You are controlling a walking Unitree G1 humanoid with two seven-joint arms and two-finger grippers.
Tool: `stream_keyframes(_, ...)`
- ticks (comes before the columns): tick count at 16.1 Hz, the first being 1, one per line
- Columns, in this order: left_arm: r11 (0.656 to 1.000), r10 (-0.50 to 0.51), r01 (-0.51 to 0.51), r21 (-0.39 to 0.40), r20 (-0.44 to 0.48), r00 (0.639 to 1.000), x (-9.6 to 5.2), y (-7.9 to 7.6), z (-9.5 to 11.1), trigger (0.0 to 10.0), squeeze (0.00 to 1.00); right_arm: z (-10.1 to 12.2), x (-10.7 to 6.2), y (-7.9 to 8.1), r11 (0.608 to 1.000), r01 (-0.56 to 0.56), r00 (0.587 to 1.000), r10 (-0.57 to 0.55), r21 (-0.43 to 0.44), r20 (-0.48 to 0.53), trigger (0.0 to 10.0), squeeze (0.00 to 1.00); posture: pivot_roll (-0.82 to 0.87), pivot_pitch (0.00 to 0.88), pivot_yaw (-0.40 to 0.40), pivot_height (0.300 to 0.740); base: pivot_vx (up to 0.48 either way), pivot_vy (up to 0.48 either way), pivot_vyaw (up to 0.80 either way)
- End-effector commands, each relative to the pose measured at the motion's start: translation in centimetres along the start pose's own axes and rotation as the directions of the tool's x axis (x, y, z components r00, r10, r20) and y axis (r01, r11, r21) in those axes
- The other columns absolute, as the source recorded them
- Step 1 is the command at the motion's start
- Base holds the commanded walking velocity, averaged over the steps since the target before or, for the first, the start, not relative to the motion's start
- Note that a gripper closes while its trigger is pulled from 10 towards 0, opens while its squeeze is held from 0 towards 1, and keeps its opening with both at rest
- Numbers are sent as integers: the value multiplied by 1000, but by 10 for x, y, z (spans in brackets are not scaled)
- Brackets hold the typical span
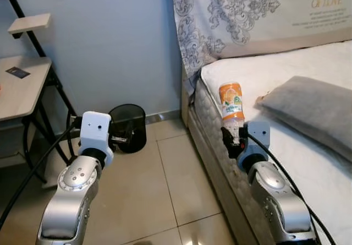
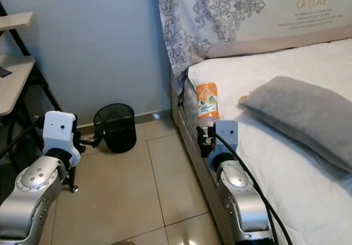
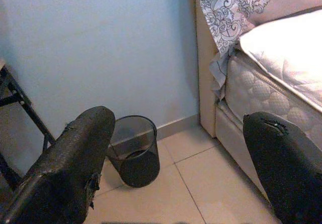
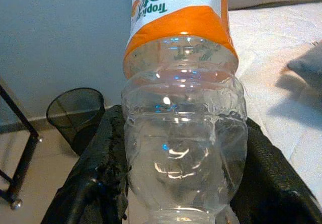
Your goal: Clean up the room
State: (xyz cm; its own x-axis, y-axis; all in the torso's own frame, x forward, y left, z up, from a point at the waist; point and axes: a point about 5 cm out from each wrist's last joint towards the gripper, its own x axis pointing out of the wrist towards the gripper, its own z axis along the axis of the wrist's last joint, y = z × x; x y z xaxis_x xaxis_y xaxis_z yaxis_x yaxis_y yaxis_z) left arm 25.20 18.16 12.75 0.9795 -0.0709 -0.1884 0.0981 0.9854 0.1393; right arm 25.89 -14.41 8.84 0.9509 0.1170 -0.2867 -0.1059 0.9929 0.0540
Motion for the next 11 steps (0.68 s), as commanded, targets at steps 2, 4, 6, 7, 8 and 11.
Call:
stream_keyframes(2,1000,3,-4,30,18,1000,3,2,3,10000,0,4,4,3,1000,-22,1000,22,-13,21,10000,0,34,0,46,740,300,0,800)
stream_keyframes(4,998,-17,15,53,26,1000,4,-1,5,10000,0,2,8,1,999,18,1000,-18,33,7,10000,0,28,0,59,740,302,0,800)
stream_keyframes(6,998,-32,31,59,22,999,5,-3,4,10000,0,3,11,0,999,31,999,-31,45,14,10000,0,23,0,72,740,311,0,0)
stream_keyframes(7,998,-36,35,61,23,999,5,-3,4,10000,0,4,12,0,999,25,1000,-26,41,14,10000,0,25,0,70,740,330,0,0)
stream_keyframes(8,997,-38,36,70,27,999,7,-2,5,10000,0,5,13,2,999,12,1000,-12,36,14,10000,0,43,0,58,740,337,0,0)
stream_keyframes(11,998,-35,34,54,22,999,7,-4,2,10000,0,8,13,-3,1000,13,1000,-12,-23,21,10000,0,27,0,64,740,335,0,267)
